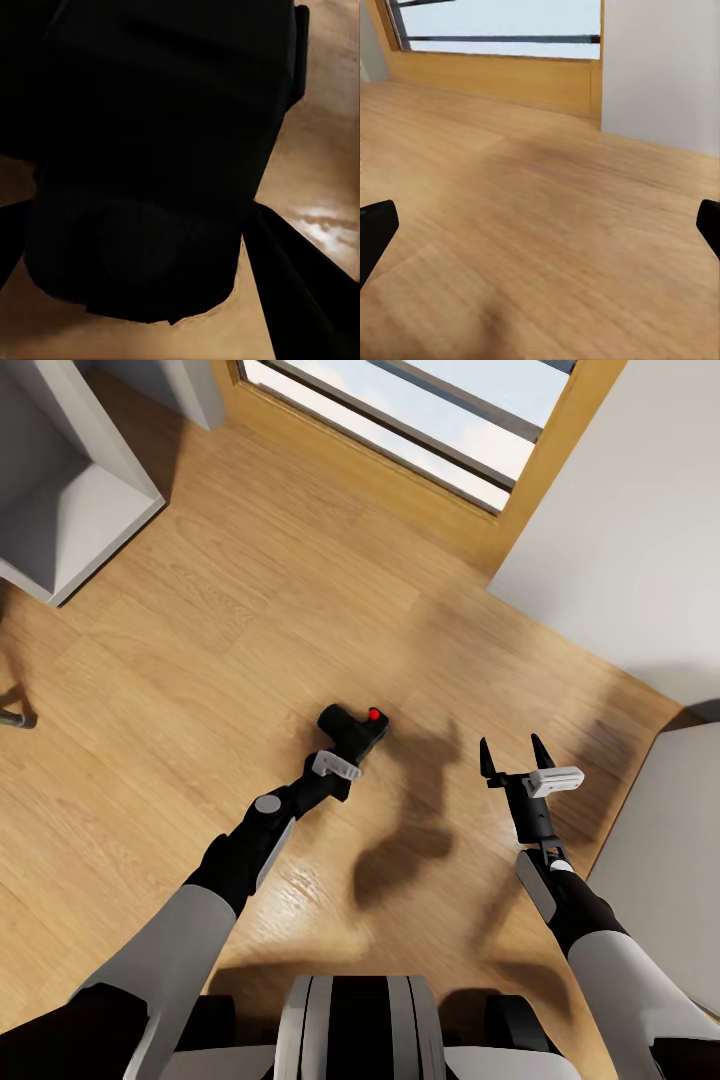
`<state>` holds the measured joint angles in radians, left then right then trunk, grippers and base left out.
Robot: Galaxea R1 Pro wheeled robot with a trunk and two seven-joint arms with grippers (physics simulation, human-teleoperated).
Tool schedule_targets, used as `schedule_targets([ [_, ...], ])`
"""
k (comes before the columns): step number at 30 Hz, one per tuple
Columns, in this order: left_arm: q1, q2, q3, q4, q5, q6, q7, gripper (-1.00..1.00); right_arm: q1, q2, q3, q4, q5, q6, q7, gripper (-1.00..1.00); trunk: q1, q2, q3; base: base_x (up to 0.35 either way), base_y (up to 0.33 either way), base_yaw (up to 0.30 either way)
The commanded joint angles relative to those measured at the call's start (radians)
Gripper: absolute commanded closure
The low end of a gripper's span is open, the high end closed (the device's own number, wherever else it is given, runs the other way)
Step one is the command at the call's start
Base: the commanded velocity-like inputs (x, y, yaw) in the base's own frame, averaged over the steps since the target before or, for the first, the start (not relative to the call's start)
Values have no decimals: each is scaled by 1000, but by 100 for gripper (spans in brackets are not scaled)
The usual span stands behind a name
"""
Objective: Attach the digital camera to the camera tripod in the bedroom.
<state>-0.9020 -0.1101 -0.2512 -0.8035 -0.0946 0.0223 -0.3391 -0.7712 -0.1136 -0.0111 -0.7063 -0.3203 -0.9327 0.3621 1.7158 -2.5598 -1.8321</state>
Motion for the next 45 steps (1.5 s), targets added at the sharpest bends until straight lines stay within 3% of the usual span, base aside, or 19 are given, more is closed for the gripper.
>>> schedule_targets([
  [1, 0, 0, 1, -15, -12, 0, -4, 100, 0, 0, 0, 1, -9, -1, 11, -100, 0, 0, 0, 0, 0, 0],
  [7, 4, 5, -4, -166, -11, 0, -7, 100, 0, 0, 0, 1, -9, -3, 9, -100, 0, 0, 0, 0, 0, 0],
  [26, 13, 26, -9, -362, -11, 6, -8, 100, 0, 0, 1, 1, -9, -4, 11, -100, 0, 0, 0, 0, 0, 0],
  [40, 31, 75, -12, -507, -1, 27, -29, 100, 0, 0, 2, 1, -9, -5, 11, -100, 0, 0, 0, 0, 0, 0],
  [41, 34, 77, -13, -526, 1, 55, -37, 100, 0, 0, 2, 1, -9, -5, 11, -100, 0, 0, 0, 0, 0, 0],
  [42, 37, 80, -19, -581, 2, 198, -47, 100, 0, 0, 2, 1, -9, -5, 11, -100, 0, 0, 0, 0, 0, 0],
  [43, 39, 82, -24, -606, 2, 289, -52, 100, 0, 0, 2, 1, -9, -5, 11, -100, 0, 0, 0, 0, 0, 0],
  [45, 40, 84, -32, -632, 3, 370, -61, 100, 0, 0, 2, 1, -9, -5, 11, -100, 0, 0, 0, 0, 0, 0],
])
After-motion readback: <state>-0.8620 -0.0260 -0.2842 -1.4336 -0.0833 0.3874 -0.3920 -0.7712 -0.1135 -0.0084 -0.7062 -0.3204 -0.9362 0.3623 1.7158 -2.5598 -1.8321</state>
